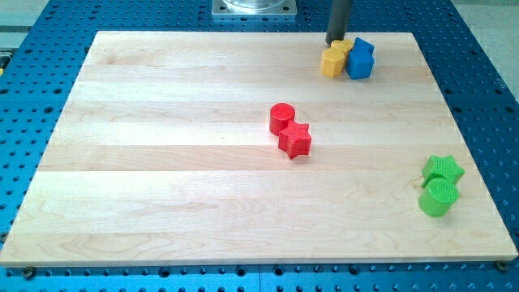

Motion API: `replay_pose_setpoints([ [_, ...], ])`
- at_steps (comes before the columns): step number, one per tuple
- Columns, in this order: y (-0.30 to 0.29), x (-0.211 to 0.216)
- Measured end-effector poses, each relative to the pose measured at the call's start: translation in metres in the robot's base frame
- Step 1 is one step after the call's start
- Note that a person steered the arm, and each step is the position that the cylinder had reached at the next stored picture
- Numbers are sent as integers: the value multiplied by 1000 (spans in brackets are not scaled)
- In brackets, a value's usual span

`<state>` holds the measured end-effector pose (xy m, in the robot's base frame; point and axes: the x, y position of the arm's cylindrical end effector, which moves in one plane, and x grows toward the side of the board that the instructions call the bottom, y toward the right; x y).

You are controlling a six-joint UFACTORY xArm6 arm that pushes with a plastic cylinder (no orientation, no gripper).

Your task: Place your hand above the red circle

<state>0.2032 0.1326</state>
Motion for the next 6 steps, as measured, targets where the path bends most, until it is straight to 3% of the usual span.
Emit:
replay_pose_setpoints([
  [1,-67,5],
  [5,-99,33],
  [6,-109,79],
])
